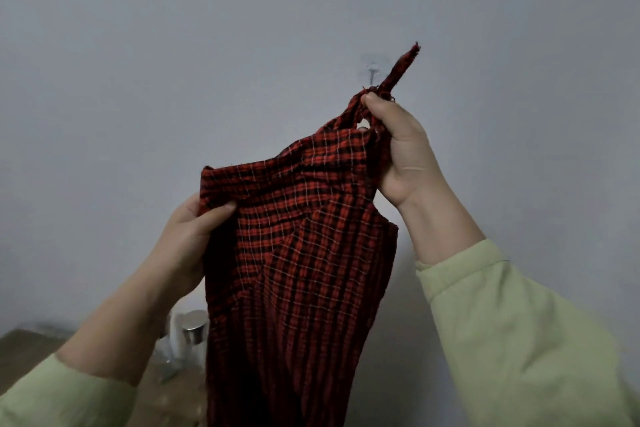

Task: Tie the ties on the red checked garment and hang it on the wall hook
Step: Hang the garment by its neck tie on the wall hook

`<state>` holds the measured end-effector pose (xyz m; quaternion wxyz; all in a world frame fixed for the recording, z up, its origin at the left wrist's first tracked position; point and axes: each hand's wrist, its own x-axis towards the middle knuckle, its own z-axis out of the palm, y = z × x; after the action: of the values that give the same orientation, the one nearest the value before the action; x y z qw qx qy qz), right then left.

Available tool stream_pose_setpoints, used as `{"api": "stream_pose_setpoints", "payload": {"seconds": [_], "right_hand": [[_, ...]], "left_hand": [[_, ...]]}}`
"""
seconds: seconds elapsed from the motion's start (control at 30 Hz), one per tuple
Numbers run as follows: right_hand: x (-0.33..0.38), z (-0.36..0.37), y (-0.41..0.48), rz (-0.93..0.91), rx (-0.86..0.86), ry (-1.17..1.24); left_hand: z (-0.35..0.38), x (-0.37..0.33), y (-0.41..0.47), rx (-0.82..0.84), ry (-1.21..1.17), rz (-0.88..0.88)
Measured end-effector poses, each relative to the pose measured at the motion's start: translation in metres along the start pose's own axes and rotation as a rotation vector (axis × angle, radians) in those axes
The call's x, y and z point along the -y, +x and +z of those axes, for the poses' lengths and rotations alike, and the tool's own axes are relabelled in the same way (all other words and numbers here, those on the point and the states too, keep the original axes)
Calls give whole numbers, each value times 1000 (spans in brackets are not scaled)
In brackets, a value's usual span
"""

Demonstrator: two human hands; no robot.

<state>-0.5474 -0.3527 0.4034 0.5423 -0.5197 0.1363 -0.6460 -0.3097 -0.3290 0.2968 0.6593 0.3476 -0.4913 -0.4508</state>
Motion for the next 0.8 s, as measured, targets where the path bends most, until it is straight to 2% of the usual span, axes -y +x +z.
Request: {"api": "stream_pose_setpoints", "payload": {"seconds": [0.13,0.37,0.57,0.73,0.8], "right_hand": [[21,-15,12,-45,-95,-126],[39,-49,57,-75,-151,-453],[30,-82,108,-87,-135,-693],[28,-95,138,-119,-55,-980],[29,-102,146,-148,-42,-1069]], "left_hand": [[30,3,21,19,22,62],[71,17,79,50,111,131],[99,24,129,21,49,81],[106,31,158,171,130,116],[106,34,168,152,128,127]]}}
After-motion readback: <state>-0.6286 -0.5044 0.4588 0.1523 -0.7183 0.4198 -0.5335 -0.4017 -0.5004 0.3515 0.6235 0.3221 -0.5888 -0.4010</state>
